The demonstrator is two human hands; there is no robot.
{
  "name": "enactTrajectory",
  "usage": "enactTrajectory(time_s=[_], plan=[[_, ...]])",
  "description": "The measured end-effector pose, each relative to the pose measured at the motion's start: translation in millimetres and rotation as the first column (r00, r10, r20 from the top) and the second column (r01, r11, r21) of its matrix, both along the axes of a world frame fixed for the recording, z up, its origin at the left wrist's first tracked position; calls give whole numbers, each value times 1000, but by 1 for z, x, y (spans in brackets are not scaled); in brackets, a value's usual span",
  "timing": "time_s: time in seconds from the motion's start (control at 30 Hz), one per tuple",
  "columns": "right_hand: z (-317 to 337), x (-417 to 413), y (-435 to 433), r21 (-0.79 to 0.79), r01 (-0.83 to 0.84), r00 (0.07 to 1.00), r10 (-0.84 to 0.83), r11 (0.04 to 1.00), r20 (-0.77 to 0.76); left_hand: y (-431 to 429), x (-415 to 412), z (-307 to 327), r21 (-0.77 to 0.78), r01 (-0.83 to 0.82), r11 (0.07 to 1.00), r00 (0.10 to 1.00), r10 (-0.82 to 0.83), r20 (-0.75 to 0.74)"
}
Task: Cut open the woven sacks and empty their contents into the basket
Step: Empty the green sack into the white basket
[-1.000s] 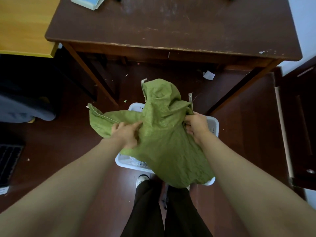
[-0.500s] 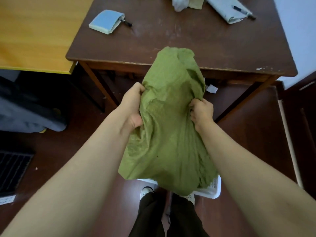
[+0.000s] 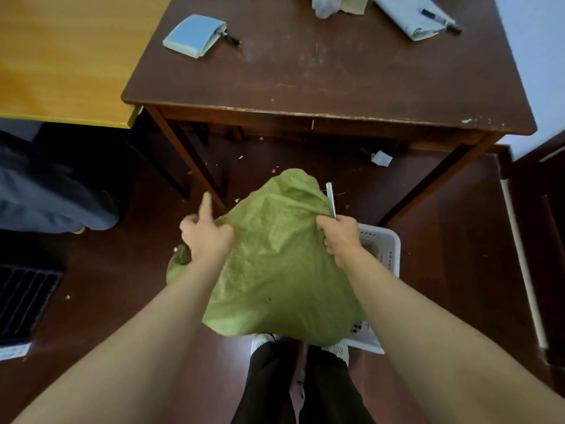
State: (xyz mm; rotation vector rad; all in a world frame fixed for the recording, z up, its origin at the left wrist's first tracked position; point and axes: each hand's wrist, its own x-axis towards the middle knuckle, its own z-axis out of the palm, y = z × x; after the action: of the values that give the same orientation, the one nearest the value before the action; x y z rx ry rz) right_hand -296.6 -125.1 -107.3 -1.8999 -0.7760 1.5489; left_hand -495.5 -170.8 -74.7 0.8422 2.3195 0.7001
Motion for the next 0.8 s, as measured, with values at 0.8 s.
enactTrajectory(time_s=[0.8], plan=[[-186, 71, -24, -190, -298, 830, 352, 935, 433, 3, 45, -133, -497, 483, 721, 873, -353, 337]])
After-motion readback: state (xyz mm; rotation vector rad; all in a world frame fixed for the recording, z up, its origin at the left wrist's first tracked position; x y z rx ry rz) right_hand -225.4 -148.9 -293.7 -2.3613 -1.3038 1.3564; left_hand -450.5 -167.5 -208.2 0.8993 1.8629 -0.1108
